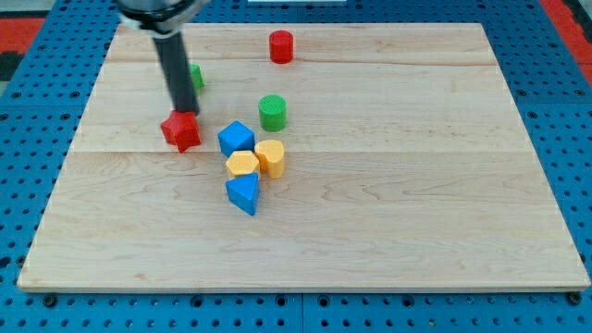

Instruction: Place the red star left to the hexagon

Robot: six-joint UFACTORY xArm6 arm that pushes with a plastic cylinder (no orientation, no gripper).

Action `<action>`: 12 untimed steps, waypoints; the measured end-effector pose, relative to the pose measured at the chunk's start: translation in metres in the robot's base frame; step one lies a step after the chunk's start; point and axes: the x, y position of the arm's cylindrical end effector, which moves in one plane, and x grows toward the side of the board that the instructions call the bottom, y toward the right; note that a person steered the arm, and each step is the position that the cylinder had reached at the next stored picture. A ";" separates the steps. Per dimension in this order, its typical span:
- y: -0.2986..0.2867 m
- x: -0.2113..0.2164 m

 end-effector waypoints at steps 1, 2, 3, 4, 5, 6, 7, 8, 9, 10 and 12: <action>-0.026 0.001; -0.016 0.028; 0.000 0.038; -0.001 0.024; 0.007 0.011; 0.013 0.029; 0.013 0.054; 0.024 0.059; 0.028 0.060; -0.003 0.037; 0.043 -0.024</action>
